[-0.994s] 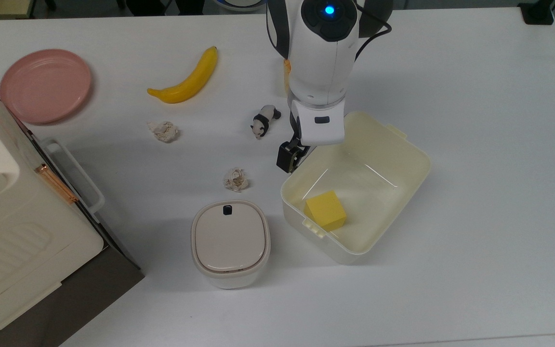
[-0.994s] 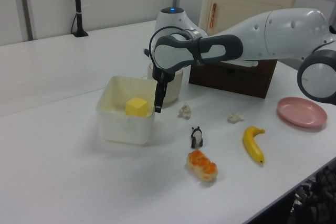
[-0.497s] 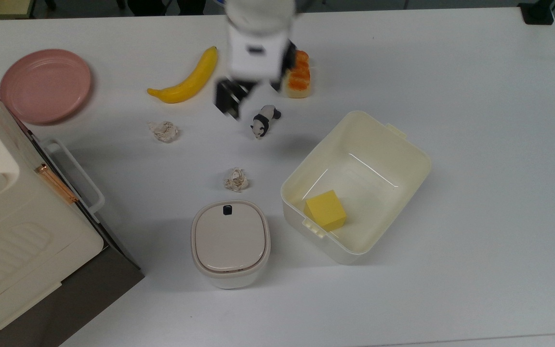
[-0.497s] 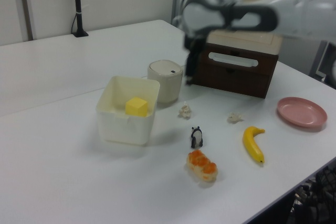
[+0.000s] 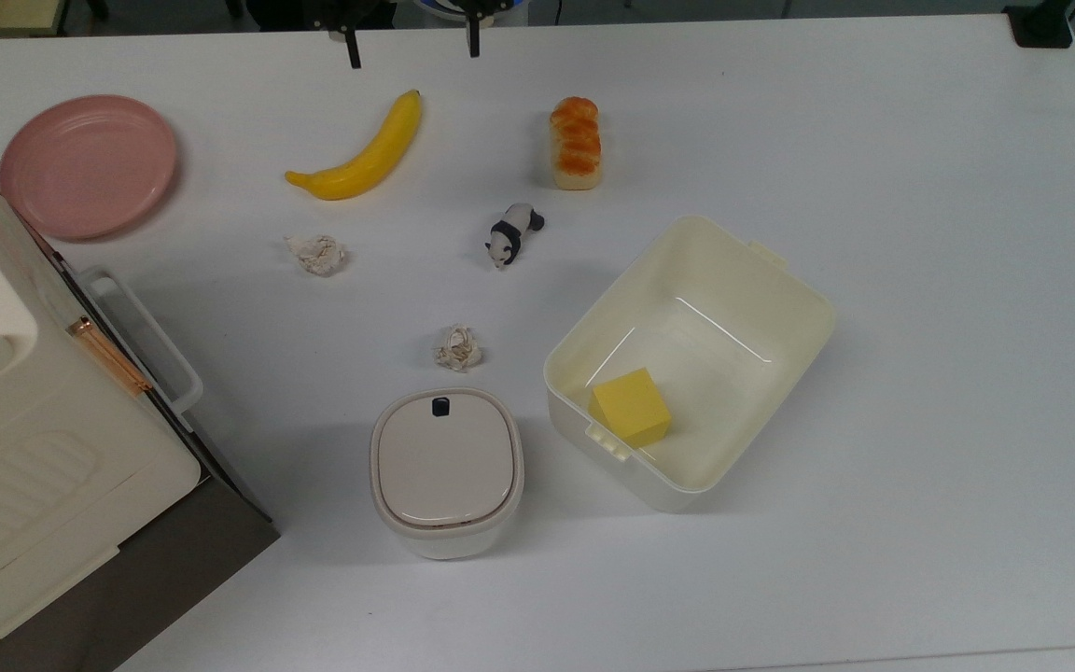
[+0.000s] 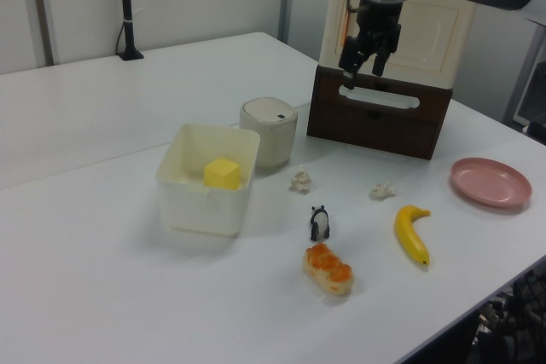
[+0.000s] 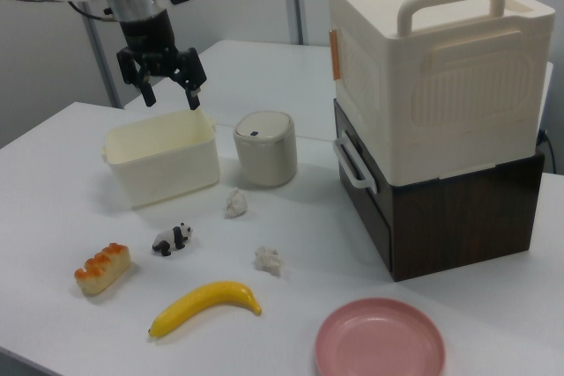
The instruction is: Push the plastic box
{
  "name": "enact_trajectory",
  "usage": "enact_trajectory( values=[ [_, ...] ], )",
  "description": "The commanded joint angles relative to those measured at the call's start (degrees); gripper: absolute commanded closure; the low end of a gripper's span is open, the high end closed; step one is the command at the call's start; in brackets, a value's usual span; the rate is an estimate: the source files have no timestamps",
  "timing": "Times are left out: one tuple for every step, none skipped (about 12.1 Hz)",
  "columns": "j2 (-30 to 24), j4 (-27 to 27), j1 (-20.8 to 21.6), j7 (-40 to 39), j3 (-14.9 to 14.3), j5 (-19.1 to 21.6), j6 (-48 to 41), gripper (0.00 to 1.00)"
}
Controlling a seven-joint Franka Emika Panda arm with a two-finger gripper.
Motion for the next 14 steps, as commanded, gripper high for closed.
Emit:
enact_trajectory(
  values=[
    [-1.4,-1.5,0.6,17.0,0.1,0.6,-0.2,0.00],
    [-1.8,-2.2,0.7,18.4,-0.1,0.7,-0.1,0.00],
    [-2.0,-2.4,0.9,18.4,-0.2,0.7,-0.1,0.00],
    [-2.2,-2.8,1.2,17.7,-0.7,0.8,-0.1,0.00],
    [-2.2,-2.8,1.3,17.6,-1.1,0.9,-0.1,0.00],
    [-2.3,-2.7,2.9,17.6,-2.4,1.0,-0.2,0.00],
    [-2.7,-2.8,6.3,17.6,-6.2,1.2,-0.3,0.00],
    [-3.0,-2.8,7.8,17.5,-7.7,1.4,-0.2,0.00],
    [-2.9,-2.7,7.7,17.5,-7.8,2.2,-0.2,0.00],
    [-2.9,-2.6,7.5,16.3,-7.9,3.1,-0.2,0.00],
    [-2.9,-2.6,7.2,15.1,-7.9,3.3,-0.3,0.00],
    [-2.8,-2.5,7.1,15.0,-7.9,3.3,-0.2,0.00],
    [-2.7,-2.4,7.1,15.0,-7.8,3.3,-0.2,0.00],
    [-2.7,-2.4,6.9,15.0,-7.8,3.4,-0.2,0.00]
  ],
)
